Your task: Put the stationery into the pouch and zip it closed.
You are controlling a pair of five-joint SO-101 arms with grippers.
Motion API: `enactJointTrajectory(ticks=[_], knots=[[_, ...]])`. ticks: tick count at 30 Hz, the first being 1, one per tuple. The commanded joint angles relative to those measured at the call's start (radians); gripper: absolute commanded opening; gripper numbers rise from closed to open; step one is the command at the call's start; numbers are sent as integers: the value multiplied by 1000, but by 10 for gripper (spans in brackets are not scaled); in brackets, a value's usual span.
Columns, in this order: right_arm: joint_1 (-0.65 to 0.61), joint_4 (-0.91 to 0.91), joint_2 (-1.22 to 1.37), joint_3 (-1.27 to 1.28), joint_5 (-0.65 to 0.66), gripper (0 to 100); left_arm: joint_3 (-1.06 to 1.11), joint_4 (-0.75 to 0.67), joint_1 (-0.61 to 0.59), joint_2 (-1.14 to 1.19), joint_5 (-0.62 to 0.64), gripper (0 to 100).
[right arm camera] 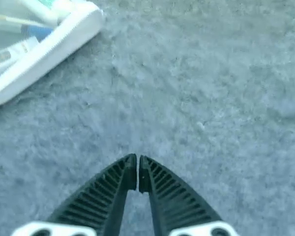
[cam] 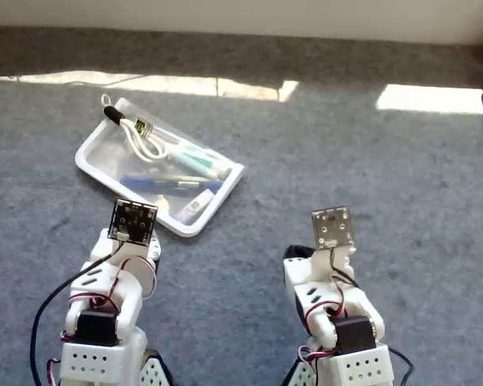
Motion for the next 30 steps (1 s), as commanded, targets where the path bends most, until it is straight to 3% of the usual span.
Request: enactJointTrajectory(ticks=[1, 15, 30], knots=[[12, 116, -16, 107, -9, 12, 22, 60, -10, -7, 3, 7], [12, 176, -18, 107, -8, 12, 22, 334, -10, -7, 5, 7], [12, 176, -18, 107, -8, 12, 22, 384, -5, -7, 5, 7]])
